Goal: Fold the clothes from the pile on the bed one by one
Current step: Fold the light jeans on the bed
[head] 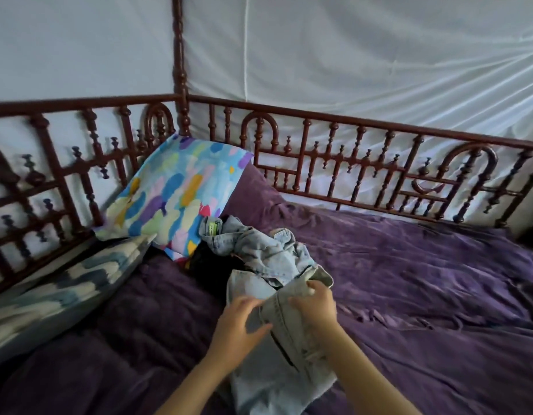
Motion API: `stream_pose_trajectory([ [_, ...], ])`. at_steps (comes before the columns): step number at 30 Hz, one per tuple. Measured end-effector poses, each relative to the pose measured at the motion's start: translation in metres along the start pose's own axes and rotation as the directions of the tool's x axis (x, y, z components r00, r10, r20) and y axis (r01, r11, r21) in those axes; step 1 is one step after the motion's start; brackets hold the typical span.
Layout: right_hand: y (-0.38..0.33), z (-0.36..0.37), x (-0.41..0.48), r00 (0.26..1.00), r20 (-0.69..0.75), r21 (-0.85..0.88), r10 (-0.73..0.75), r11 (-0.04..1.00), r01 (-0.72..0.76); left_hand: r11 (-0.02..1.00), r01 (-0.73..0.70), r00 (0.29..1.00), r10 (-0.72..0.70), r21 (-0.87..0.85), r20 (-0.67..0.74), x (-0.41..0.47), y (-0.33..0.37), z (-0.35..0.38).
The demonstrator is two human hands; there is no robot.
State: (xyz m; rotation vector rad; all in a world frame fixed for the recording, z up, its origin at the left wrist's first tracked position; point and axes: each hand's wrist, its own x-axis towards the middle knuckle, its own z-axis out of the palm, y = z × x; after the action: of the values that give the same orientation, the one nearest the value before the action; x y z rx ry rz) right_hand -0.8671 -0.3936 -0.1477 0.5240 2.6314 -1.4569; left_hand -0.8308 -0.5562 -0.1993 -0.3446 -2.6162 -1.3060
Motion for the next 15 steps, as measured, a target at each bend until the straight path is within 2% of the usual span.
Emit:
stream_pose_trajectory([
  [3, 0.001, 0.037, 0.004, 0.995, 0.085, 0.077, 0.045, 0.996, -0.052, 0.968, 0.172, 0.973, -0.138, -0.181, 0.184, -0.018, -0.019, -0.018],
  [5, -0.008, 0.056, 0.0, 0.987, 0.151, 0.126, 0.052, 0.99, -0.071, 0.961, 0.198, 0.945, -0.134, -0.193, 0.3, -0.024, -0.024, -0.026],
  [6, -0.013, 0.063, -0.002, 0.981, 0.188, 0.153, 0.058, 0.984, -0.088, 0.965, 0.19, 0.942, -0.126, -0.184, 0.312, -0.027, -0.027, -0.027],
  [10, -0.03, 0.08, -0.011, 0.939, 0.335, 0.322, 0.075, 0.928, -0.188, 0.953, 0.167, 0.968, -0.11, -0.253, 0.225, -0.036, -0.033, -0.031],
  [12, -0.032, 0.087, -0.016, 0.917, 0.396, 0.363, 0.055, 0.908, -0.211, 0.942, 0.106, 0.992, -0.077, -0.319, 0.1, -0.038, -0.036, -0.032],
  [14, -0.032, 0.092, -0.02, 0.889, 0.458, 0.395, 0.011, 0.893, -0.215, 0.888, 0.155, 0.979, -0.197, -0.432, -0.053, -0.036, -0.042, -0.036],
  [15, -0.031, 0.092, -0.021, 0.871, 0.491, 0.439, -0.018, 0.869, -0.229, 0.857, 0.207, 0.957, -0.278, -0.472, -0.085, -0.034, -0.046, -0.039],
])
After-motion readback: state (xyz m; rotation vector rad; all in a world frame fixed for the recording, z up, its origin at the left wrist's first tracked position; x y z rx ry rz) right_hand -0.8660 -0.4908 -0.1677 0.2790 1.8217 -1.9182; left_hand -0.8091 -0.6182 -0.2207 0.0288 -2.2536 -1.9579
